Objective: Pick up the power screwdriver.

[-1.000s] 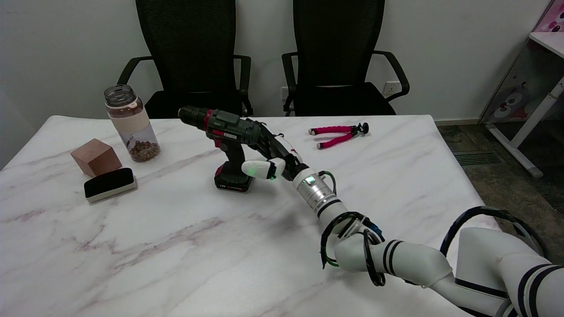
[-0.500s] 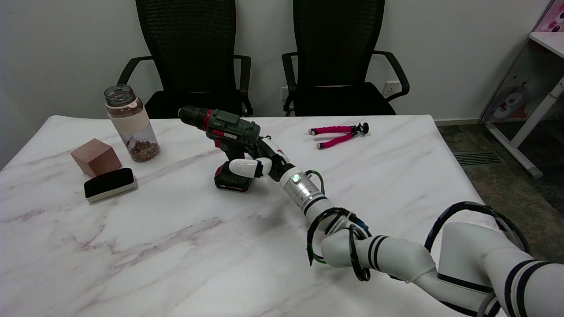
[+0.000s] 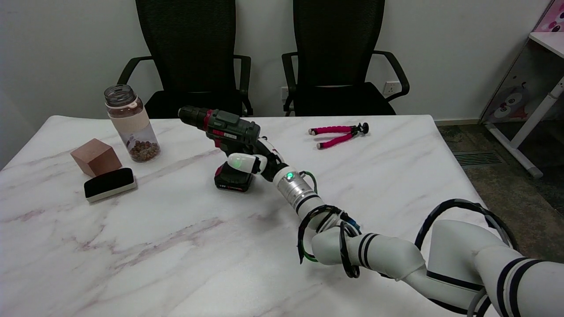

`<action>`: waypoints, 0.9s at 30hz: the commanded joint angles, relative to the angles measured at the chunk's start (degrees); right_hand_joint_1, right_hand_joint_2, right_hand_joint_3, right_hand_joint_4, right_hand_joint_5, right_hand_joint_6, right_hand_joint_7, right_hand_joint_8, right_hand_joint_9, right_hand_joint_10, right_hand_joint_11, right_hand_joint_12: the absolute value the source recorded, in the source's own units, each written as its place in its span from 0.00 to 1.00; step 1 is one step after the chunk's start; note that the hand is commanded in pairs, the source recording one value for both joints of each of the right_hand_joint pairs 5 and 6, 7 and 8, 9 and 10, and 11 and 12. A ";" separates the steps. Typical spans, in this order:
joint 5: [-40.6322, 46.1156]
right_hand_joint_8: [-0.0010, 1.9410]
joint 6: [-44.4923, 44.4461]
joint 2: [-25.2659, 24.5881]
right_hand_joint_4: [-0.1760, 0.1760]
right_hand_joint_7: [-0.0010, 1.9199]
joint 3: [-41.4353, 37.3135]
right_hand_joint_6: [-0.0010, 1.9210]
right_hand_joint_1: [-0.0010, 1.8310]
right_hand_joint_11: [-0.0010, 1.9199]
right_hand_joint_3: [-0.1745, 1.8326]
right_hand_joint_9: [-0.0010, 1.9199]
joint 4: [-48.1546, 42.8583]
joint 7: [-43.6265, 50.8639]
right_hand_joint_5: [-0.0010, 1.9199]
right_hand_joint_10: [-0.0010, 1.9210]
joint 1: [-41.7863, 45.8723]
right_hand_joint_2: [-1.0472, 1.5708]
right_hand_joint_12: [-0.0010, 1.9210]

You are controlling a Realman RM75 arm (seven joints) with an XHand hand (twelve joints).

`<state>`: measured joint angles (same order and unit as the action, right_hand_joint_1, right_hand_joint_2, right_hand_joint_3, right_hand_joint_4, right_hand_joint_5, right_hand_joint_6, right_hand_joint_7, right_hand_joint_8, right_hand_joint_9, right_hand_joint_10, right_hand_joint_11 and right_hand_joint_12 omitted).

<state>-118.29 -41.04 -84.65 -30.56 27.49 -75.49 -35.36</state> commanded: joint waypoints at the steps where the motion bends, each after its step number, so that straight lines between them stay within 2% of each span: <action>1: 2.28 0.03 0.87 -1.48 0.91 0.03 0.24 0.03 0.45 0.06 0.51 0.10 -0.39 -5.80 0.03 0.10 -0.94 0.20 0.06; 10: 1.75 0.04 0.57 -1.48 0.92 0.04 0.24 0.04 0.46 0.05 0.48 0.11 0.23 -8.64 0.04 0.11 -0.85 0.21 0.05; 22: 1.75 0.05 -0.91 -0.96 0.92 0.05 0.86 0.05 0.47 0.10 0.49 0.15 1.54 -11.57 0.05 0.15 -0.29 0.22 0.10; 27: 1.75 0.05 -1.06 -0.61 0.91 0.05 0.86 0.05 0.48 0.11 0.47 0.15 2.51 -11.69 0.05 0.15 0.03 0.23 0.11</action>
<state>-116.63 -40.87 -85.71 -30.14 28.28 -84.10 -35.97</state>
